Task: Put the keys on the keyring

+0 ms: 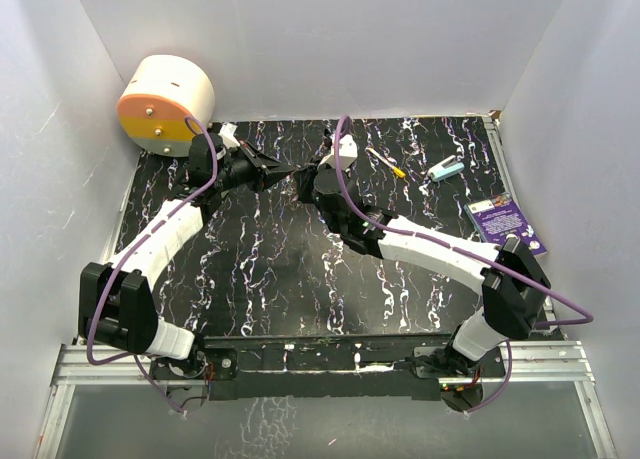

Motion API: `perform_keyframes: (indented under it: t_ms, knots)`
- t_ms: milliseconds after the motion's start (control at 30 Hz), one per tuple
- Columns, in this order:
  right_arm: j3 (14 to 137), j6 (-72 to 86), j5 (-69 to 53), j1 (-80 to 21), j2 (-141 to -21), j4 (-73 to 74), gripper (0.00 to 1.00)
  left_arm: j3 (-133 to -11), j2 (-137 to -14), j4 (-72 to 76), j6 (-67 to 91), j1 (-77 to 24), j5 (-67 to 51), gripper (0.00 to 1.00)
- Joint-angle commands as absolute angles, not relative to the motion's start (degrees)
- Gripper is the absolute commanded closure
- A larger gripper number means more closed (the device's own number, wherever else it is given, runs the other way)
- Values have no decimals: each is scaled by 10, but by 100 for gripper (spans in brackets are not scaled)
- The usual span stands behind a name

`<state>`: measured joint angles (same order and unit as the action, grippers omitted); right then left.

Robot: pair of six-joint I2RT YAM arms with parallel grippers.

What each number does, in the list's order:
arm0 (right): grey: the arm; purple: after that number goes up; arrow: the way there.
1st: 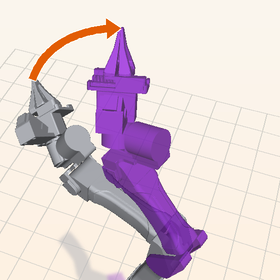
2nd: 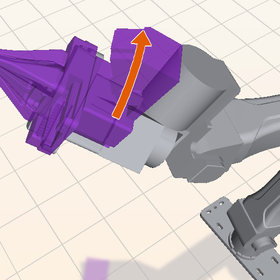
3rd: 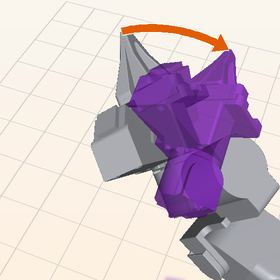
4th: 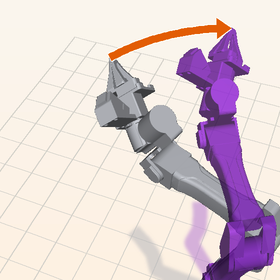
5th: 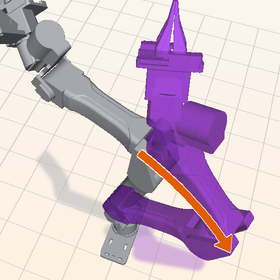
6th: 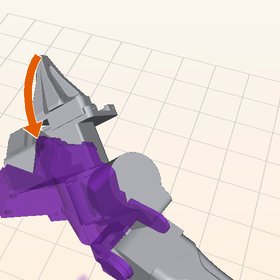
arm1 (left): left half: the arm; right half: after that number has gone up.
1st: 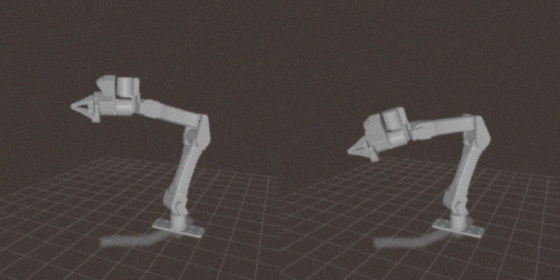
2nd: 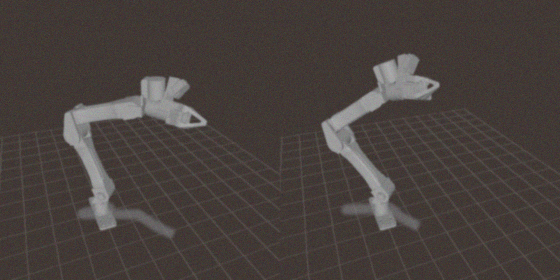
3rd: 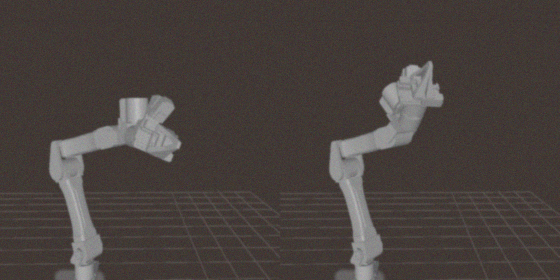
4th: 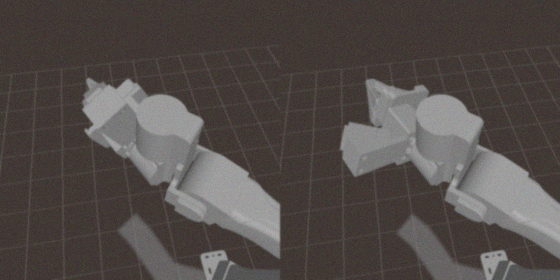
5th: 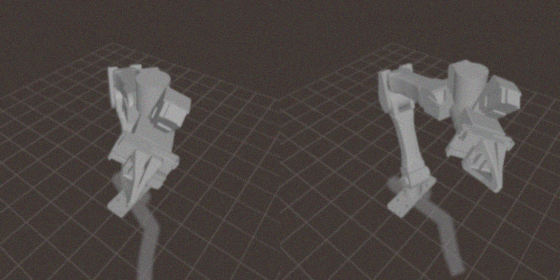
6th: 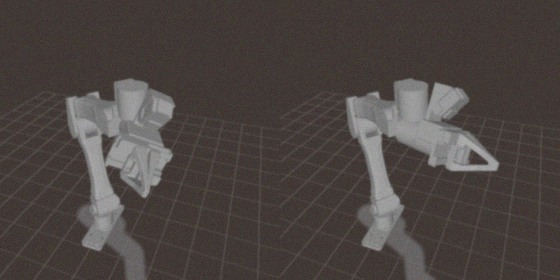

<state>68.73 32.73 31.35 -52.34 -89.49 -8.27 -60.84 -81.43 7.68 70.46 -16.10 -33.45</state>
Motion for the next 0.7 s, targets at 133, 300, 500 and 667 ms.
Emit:
perform_keyframes:
  t_ms: [133, 300, 500, 667]
  knots:
    - [709, 338, 310, -520, -893, -135, 92, -608, -786, 84, 697, -166, -355, 100]
    - [712, 338, 311, -520, -898, -135, 92, -613, -787, 85, 703, -166, -362, 100]
    - [718, 340, 305, -520, -907, -135, 92, -614, -787, 85, 704, -166, -365, 100]
    - [721, 341, 302, -520, -912, -134, 92, -614, -787, 84, 703, -167, -365, 100]
